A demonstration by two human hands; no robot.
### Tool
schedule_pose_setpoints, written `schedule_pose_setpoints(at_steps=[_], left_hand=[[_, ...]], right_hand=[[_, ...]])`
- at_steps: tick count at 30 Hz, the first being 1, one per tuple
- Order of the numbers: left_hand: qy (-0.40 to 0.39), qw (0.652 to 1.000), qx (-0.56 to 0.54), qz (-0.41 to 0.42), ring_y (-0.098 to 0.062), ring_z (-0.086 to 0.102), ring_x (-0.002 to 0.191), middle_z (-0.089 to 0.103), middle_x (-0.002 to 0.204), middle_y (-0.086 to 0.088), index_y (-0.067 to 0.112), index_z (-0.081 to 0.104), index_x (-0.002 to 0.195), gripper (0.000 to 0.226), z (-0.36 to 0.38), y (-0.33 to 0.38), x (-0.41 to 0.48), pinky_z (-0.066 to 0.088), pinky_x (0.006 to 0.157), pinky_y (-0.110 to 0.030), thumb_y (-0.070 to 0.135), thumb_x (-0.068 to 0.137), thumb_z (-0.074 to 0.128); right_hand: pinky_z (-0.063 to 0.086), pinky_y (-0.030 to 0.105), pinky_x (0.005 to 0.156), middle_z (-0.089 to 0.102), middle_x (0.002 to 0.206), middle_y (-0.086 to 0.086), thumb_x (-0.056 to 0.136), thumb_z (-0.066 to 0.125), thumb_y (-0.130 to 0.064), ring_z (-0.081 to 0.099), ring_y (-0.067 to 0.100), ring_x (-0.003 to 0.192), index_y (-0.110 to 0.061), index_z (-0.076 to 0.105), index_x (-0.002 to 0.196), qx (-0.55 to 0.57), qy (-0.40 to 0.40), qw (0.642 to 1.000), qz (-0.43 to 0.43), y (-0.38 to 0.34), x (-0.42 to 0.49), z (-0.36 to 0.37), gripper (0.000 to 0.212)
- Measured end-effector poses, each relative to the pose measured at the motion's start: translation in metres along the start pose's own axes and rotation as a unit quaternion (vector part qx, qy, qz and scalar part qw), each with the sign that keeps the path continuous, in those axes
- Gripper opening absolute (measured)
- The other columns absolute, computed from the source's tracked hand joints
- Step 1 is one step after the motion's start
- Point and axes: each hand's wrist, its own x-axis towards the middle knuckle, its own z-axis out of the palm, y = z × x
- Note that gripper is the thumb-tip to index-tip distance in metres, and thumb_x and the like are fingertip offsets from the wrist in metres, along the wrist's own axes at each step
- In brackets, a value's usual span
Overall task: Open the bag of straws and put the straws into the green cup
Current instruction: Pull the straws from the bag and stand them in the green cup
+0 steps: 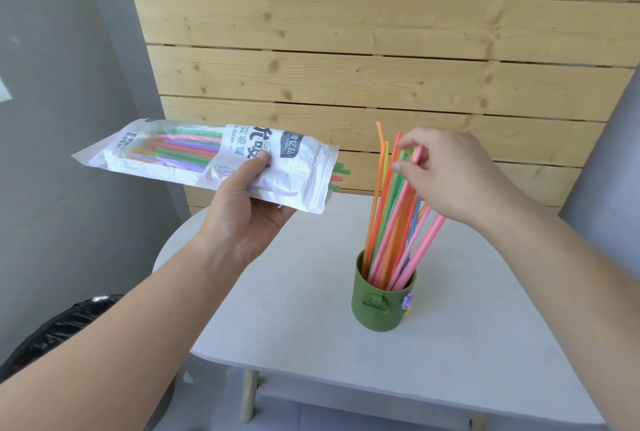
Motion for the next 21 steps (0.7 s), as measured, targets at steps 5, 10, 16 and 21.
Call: schedule_pose_setpoints(at_steps=[5, 10, 16, 21], left_hand=[[-0.003, 0.999, 0.033, 0.007, -0.026, 0.066, 0.132, 0.078, 0.122, -0.008, 0.012, 0.073, 0.109, 0.016, 0.005, 0.001, -0.003, 0.049, 0.115, -0.054, 0.015, 0.105, 0.058], [-0.015, 0.998, 0.065, 0.012, -0.034, 0.061, 0.138, 0.072, 0.138, -0.012, 0.013, 0.073, 0.114, 0.018, 0.007, 0.001, -0.005, 0.042, 0.118, -0.064, 0.014, 0.105, 0.058], [-0.05, 0.988, 0.143, 0.034, -0.026, 0.072, 0.117, 0.076, 0.12, -0.005, 0.015, 0.067, 0.129, 0.026, 0.021, 0.004, -0.009, 0.06, 0.101, -0.046, 0.014, 0.104, 0.059], [-0.095, 0.958, 0.262, 0.071, -0.025, 0.076, 0.103, 0.078, 0.114, -0.006, 0.016, 0.07, 0.124, 0.024, 0.031, 0.007, -0.016, 0.062, 0.092, -0.048, 0.018, 0.101, 0.064]], right_hand=[[0.036, 0.028, 0.083, 0.06, 0.12, 0.007, 0.092, 0.067, -0.039, 0.06, 0.027, 0.101, -0.026, 0.052, 0.141, -0.006, 0.008, 1.0, -0.019, -0.004, -0.004, -0.005, 0.053], [0.043, 0.034, 0.074, 0.063, 0.095, 0.004, 0.099, 0.05, -0.048, 0.058, 0.024, 0.08, -0.018, 0.059, 0.109, 0.029, 0.145, 0.989, 0.014, -0.018, -0.018, -0.013, 0.033], [0.026, 0.019, 0.04, 0.052, 0.056, 0.011, 0.099, 0.032, -0.067, 0.037, 0.015, 0.035, -0.007, 0.056, 0.099, 0.455, -0.102, 0.824, 0.321, -0.05, -0.045, 0.026, 0.065], [0.017, 0.015, 0.034, 0.042, 0.056, 0.001, 0.101, 0.037, -0.057, 0.027, 0.012, 0.038, -0.019, 0.05, 0.076, 0.612, -0.123, 0.673, 0.396, -0.06, -0.048, 0.045, 0.048]])
